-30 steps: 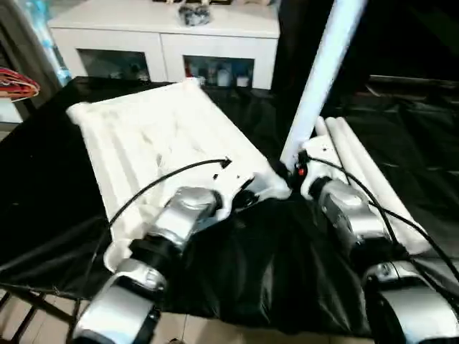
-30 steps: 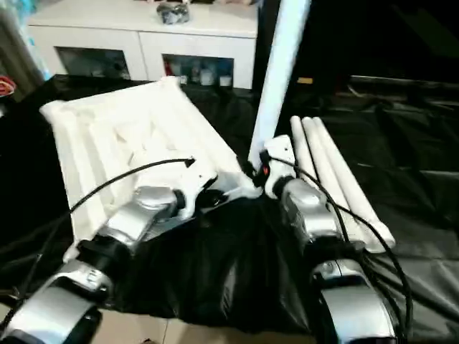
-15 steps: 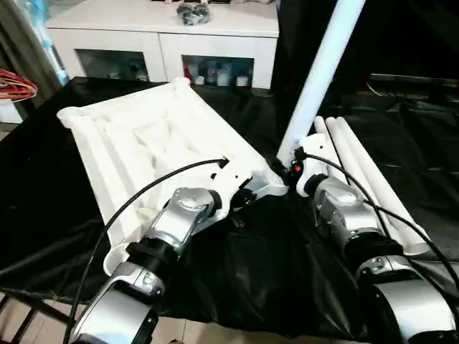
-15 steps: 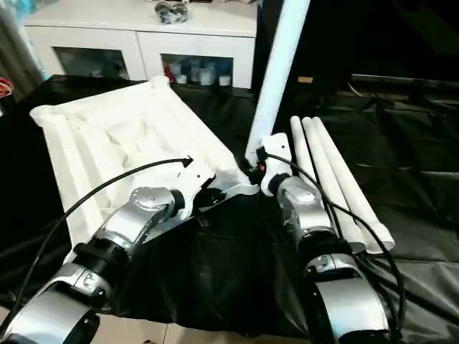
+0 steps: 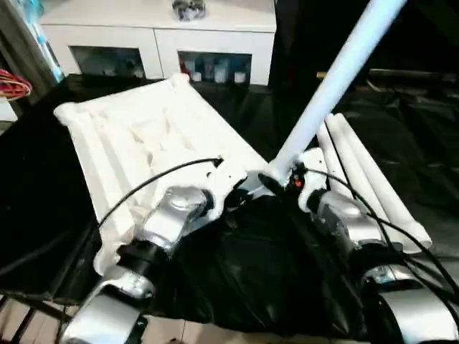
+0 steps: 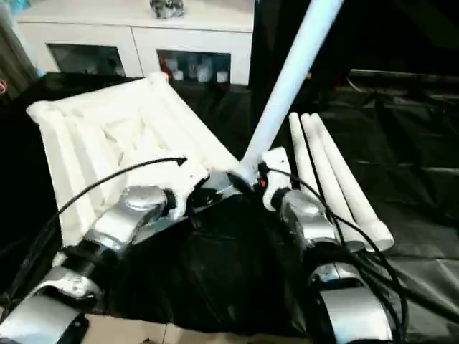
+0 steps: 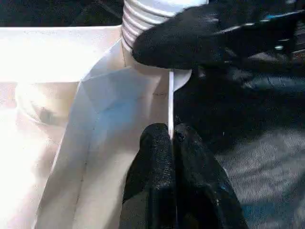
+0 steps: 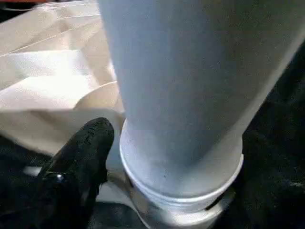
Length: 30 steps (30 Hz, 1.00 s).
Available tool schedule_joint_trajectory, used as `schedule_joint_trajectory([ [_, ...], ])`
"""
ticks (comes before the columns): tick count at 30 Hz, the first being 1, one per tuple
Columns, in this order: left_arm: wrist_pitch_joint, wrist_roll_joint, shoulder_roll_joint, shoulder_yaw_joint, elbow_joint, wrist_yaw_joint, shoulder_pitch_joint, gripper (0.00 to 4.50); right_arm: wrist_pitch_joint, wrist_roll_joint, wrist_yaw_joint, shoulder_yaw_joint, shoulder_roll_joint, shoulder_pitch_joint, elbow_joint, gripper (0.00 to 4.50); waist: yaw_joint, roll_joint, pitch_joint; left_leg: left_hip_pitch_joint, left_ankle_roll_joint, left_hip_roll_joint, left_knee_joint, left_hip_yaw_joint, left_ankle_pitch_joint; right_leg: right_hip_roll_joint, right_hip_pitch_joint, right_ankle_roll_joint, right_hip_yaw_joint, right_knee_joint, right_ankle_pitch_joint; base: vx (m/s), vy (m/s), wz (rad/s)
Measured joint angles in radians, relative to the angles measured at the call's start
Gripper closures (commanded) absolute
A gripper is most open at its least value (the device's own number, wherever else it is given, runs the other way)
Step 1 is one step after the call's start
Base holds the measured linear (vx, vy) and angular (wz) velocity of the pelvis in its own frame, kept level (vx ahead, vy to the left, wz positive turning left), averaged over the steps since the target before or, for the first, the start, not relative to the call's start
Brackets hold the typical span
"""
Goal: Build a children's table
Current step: Insert table leg to table base
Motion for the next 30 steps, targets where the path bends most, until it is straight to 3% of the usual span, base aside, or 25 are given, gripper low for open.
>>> schedule_joint_trajectory([
  [29, -0.032, -0.01, 0.102, -0.051, -0.129, -0.222, 0.067, 4.5, 0.09, 0.0, 0.247, 0.051, -0.096, 0.11, -0.196, 0.49, 0.024, -0.004, 0.002, -0.001, 0.003, 0.0, 0.005, 0.001, -0.001, 0.0, -0.002, 0.0, 0.0, 0.0, 0.0, 0.0, 0.0, 0.0],
  [30, -0.032, -0.01, 0.106, -0.052, -0.135, -0.23, 0.069, 4.5, 0.097, 0.0, 0.256, 0.052, -0.098, 0.113, -0.204, 0.65, 0.024, -0.004, 0.002, -0.001, 0.003, 0.0, 0.005, 0.001, -0.001, 0.0, -0.002, -0.001, 0.0, 0.0, 0.0, 0.0, 0.0, 0.0],
])
